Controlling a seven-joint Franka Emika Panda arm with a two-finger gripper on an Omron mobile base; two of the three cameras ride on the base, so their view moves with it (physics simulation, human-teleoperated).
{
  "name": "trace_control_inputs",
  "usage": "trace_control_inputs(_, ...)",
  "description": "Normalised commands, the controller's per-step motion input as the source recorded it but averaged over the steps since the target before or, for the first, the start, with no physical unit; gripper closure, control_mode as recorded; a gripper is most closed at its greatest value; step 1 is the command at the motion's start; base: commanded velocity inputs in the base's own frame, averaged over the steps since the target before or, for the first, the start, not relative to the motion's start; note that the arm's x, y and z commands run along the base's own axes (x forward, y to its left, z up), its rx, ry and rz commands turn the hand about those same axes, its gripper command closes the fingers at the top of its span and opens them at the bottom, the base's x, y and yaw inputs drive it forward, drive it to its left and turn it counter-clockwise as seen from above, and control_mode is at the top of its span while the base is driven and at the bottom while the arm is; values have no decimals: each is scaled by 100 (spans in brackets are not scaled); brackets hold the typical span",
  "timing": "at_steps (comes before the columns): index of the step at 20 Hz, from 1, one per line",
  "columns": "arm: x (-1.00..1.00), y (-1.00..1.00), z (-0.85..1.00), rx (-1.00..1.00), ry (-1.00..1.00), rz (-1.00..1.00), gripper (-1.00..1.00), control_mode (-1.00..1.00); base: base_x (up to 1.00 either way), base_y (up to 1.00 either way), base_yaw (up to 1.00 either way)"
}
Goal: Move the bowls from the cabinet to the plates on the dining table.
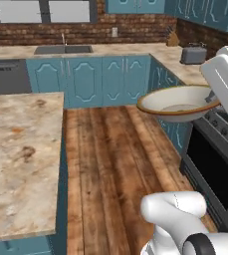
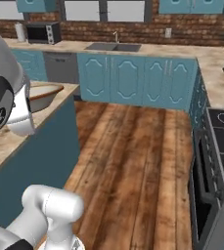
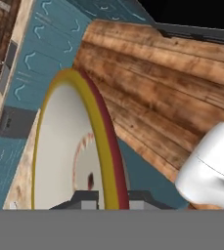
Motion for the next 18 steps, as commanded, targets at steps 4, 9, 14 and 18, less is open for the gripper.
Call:
trace_control_inputs(4,0,0,0,0,0,0,100,100,0,-1,49)
trace_control_inputs(9,0,0,0,0,0,0,100,100,41,-10,12)
trace_control_inputs(14,0,0,0,0,0,0,100,100,82,-41,2)
trace_control_inputs(18,0,0,0,0,0,0,100,100,100,-66,8)
